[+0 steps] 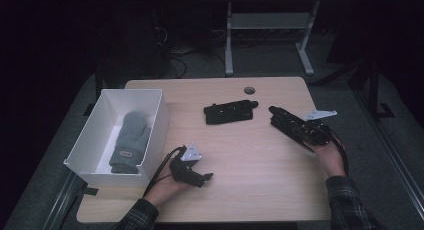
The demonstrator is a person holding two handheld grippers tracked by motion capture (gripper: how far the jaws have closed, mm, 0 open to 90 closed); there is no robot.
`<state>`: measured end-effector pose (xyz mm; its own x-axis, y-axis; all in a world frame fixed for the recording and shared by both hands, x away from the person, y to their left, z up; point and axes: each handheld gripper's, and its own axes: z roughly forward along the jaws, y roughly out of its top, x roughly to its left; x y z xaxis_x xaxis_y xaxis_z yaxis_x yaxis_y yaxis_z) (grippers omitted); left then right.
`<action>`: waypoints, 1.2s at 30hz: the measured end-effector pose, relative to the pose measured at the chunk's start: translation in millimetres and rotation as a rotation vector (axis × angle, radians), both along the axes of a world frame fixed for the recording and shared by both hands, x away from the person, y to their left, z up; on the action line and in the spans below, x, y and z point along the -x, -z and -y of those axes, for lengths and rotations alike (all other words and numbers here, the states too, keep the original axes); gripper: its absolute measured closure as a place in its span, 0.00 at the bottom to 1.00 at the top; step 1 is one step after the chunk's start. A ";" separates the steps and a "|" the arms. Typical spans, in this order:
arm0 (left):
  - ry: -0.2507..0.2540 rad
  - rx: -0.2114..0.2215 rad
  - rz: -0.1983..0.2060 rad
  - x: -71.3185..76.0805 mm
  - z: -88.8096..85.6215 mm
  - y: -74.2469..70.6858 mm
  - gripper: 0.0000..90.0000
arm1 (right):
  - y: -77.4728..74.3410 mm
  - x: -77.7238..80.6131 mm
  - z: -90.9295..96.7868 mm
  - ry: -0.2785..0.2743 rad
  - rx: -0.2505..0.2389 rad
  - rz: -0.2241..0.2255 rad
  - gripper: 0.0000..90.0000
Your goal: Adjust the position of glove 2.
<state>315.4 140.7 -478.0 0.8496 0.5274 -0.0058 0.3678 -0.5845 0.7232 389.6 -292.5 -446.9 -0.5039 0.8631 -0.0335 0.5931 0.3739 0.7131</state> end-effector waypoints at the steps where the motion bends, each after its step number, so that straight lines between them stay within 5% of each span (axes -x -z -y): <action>1: 0.000 -0.001 0.000 0.0 0.0 -0.1 0.14 | 2.2 -0.3 0.2 0.003 0.007 -0.002 1.00; 6: 0.000 0.000 -0.001 0.0 0.0 -0.1 0.14 | 18.6 -6.2 1.4 0.000 0.052 -0.046 1.00; 14: 0.000 0.001 0.000 0.0 0.0 0.1 0.14 | 19.3 -3.9 -1.3 -0.023 0.043 -0.062 1.00; 25: 0.000 -0.002 0.001 -0.4 0.3 0.0 0.14 | 18.2 14.1 -22.2 -0.133 0.009 -0.088 1.00; 36: -0.004 0.001 0.003 -0.2 0.5 0.2 0.14 | 16.3 43.8 -63.3 -0.294 -0.010 -0.128 1.00</action>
